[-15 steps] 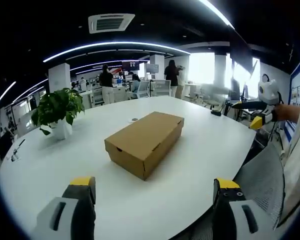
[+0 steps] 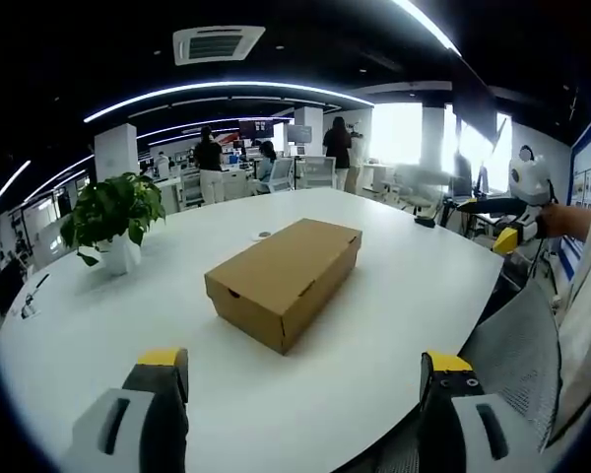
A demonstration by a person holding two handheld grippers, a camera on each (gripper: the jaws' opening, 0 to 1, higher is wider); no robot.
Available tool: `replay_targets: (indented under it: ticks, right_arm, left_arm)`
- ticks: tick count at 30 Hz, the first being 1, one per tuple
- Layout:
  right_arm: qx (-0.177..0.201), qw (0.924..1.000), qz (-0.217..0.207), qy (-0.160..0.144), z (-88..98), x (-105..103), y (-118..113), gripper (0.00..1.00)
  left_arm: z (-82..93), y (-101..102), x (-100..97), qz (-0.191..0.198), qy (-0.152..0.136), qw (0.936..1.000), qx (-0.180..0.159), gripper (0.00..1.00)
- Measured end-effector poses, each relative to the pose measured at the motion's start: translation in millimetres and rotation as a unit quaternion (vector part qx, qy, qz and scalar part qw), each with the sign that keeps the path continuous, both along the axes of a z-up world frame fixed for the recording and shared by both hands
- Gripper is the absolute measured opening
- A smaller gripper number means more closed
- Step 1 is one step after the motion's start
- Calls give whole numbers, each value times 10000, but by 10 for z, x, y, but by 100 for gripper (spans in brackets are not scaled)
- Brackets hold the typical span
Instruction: Operate the shoe box by opening the lid, removing the specified soft item, and placing it in the target area until the item is outside and the box remains undamaged.
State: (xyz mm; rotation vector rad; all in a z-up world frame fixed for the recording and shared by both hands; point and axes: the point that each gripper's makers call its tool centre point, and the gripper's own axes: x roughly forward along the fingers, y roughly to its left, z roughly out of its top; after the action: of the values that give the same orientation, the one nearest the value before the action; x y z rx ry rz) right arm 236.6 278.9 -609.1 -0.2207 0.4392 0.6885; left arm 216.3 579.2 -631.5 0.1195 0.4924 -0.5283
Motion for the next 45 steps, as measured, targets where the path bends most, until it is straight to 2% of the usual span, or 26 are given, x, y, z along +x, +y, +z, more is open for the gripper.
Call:
replay_targets:
  ticks: [28,45]
  right_arm:
    - [-191,9997,92,126,-38,15,-65,96]
    - [-454,9977,414,293,-151,178,-157,96]
  left_arm:
    - [-16,7,44,-19,91,9999,79,100]
    - [-162,19,175,136,365,9990,198,98]
